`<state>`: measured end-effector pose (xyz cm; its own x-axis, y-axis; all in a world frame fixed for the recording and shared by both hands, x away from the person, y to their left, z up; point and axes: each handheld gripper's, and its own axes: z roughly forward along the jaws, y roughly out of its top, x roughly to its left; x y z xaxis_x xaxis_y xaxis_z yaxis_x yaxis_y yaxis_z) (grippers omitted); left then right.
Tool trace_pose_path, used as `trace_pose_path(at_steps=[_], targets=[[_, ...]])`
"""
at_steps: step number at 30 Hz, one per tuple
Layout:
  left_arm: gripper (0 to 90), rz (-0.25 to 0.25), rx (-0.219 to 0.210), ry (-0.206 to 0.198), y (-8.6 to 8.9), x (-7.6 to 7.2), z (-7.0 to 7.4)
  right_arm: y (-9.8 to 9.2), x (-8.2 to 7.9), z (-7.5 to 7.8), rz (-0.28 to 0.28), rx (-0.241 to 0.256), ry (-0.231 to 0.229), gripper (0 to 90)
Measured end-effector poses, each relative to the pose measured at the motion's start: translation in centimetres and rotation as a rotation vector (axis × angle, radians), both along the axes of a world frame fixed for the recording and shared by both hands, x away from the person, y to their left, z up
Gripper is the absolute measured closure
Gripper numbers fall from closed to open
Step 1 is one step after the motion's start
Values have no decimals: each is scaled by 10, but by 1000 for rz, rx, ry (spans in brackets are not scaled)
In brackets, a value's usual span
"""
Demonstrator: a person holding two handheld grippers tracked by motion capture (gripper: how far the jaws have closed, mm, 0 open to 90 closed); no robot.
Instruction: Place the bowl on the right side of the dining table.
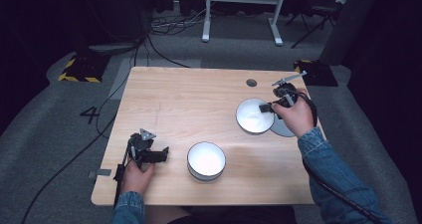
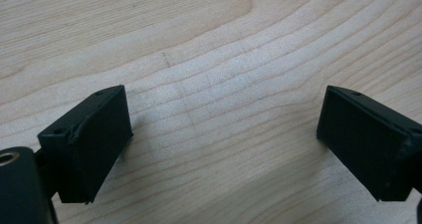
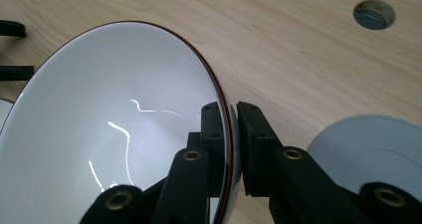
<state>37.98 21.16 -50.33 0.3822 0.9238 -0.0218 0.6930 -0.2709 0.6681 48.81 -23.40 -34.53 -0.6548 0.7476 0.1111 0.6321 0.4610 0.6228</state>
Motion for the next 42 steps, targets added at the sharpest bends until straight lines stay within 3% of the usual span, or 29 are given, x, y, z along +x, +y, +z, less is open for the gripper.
trace_pose_path(at_steps=[9, 14, 18, 28, 42], targets=[[71, 0, 0, 0, 0, 0, 0, -34, 15, -3, -83, -4, 8, 823], [71, 0, 0, 0, 0, 0, 0, -53, 28, 3, -132, -19, 9, 824], [71, 0, 0, 0, 0, 0, 0, -64, 37, 7, -171, -46, -1, 824], [70, 0, 0, 0, 0, 0, 0, -84, 50, 8, -235, -55, 0, 824], [71, 0, 0, 0, 0, 0, 0, -115, 61, -9, -336, 3, 50, 824]])
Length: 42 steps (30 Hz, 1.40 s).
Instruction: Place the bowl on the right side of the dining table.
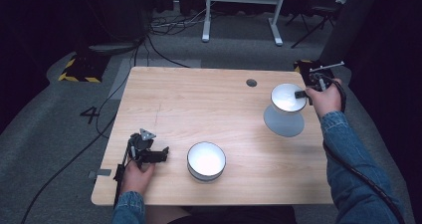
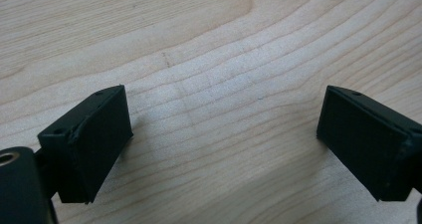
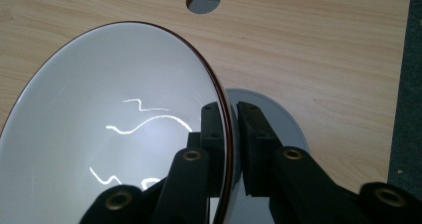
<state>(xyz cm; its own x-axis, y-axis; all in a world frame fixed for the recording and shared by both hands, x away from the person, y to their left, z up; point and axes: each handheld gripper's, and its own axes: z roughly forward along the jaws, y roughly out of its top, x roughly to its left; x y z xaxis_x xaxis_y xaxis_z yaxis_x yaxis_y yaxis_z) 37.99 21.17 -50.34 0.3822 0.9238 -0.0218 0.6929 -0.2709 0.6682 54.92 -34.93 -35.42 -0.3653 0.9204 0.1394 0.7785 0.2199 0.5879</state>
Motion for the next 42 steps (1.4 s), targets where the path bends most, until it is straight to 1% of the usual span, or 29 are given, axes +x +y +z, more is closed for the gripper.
trace_pose_path(at_steps=[1, 4, 8, 10, 12, 14, 15, 17, 19, 20, 23, 27, 29, 32, 33, 34, 35, 42], targets=[[71, 0, 0, 0, 0, 0, 0, -3, 1, -4, -8, -3, 7, 824], [71, 0, 0, 0, 0, 0, 0, -5, 2, -9, -17, -1, 15, 824], [70, 0, 0, 0, 0, 0, 0, -12, 5, -22, -37, 6, 29, 823], [71, 1, 0, 1, 0, 0, 0, -15, 6, -25, -47, 17, 37, 823], [71, 0, 0, 1, 0, 0, 0, -21, 7, -31, -63, 40, 47, 823], [70, 0, 0, 1, 0, 0, 0, -25, 8, -35, -78, 48, 50, 823], [71, 0, 0, 0, 0, 0, 0, -26, 8, -37, -83, 42, 50, 824], [71, 0, 0, 0, 0, 0, 0, -28, 10, -43, -94, 27, 68, 823], [71, 0, 0, 0, 0, 0, 0, -28, 11, -45, -93, 25, 72, 823], [71, 0, 0, 0, 0, 0, 0, -29, 12, -50, -100, 22, 77, 823], [71, 0, 0, 0, 0, 0, 0, -30, 13, -54, -106, 23, 77, 823], [71, 0, 0, 0, 0, 0, 0, -31, 15, -64, -117, 20, 86, 823], [71, 0, 0, 0, 0, 0, 0, -31, 15, -71, -120, 27, 92, 823], [71, 0, 0, 0, 0, 0, 0, -31, 16, -75, -123, 29, 94, 822], [71, 0, 0, 0, 0, 0, 0, -31, 16, -77, -118, 36, 96, 823], [71, 0, 0, 0, 0, 0, 0, -30, 16, -78, -116, 30, 97, 823], [71, 0, 0, 0, 0, 0, 0, -29, 17, -80, -114, 39, 96, 823], [71, 0, 0, 0, 0, 0, 0, -27, 19, -85, -111, 50, 95, 823]])
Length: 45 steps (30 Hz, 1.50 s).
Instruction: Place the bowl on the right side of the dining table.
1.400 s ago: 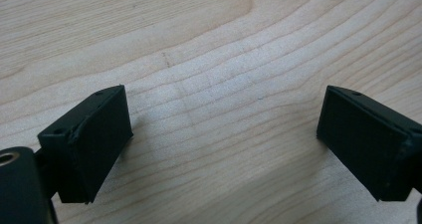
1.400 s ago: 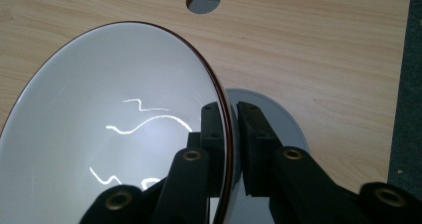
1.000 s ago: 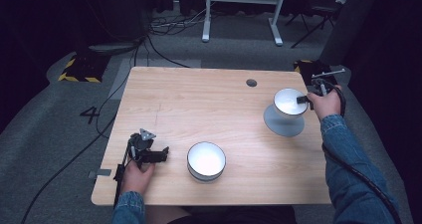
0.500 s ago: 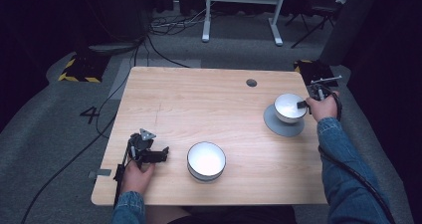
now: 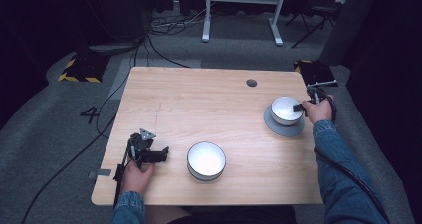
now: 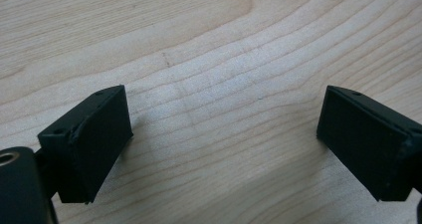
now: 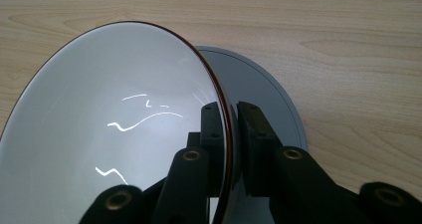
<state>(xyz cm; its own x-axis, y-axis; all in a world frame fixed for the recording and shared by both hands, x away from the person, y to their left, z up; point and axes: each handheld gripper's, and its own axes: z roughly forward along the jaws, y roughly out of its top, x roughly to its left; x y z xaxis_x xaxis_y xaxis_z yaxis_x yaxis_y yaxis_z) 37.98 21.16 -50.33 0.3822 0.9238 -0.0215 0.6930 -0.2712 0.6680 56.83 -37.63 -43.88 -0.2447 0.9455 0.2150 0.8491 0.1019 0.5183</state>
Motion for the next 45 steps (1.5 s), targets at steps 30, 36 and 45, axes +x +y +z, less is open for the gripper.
trace_pose_path(at_steps=[30, 36, 45], targets=[[71, 0, 0, 0, 0, 0, 0, -10, 1, -4, -39, 33, -56, 526], [71, 0, 0, 0, 0, 0, 0, -3, 0, 3, -6, -3, -112, 359], [71, 0, 0, 0, 0, 0, 0, 11, -9, 24, 82, -53, -191, 315]])
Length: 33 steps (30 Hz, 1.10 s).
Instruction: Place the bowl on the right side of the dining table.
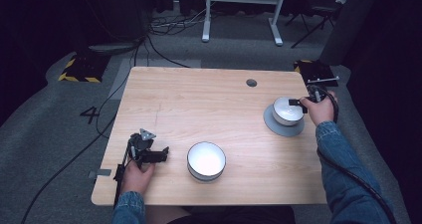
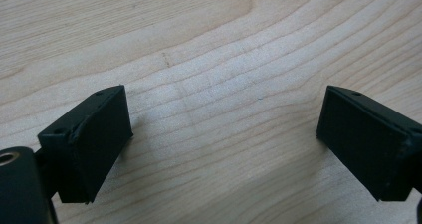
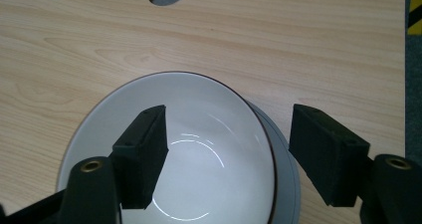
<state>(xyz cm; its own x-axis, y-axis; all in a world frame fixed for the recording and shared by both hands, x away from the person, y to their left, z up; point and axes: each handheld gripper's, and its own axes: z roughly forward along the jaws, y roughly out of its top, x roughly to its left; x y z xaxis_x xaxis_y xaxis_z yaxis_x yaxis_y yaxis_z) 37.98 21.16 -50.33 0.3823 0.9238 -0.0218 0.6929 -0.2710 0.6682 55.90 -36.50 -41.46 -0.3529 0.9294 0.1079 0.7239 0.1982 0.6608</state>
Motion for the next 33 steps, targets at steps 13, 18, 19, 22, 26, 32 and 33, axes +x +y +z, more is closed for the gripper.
trace_pose_path(at_steps=[13, 18, 19, 22, 26, 32, 33], targets=[[71, 1, -1, -1, 0, 0, 0, 29, -30, 18, 147, -41, -42, 302], [71, 0, 0, 0, 0, 0, 0, 39, -42, 25, 200, -49, -57, 303], [70, 0, 1, -1, 0, 0, 0, 41, -45, 26, 208, -55, -56, 303], [71, 0, 0, 0, 0, 0, 0, 46, -52, 30, 234, -62, -49, 303], [71, 0, 0, 0, 0, 0, 0, 51, -61, 35, 262, -82, -36, 304], [71, 1, 2, -2, 0, 0, 0, 55, -76, 42, 297, -99, -21, 311], [70, 1, -1, 0, 0, 0, 0, 54, -78, 43, 310, -106, -24, 311]])
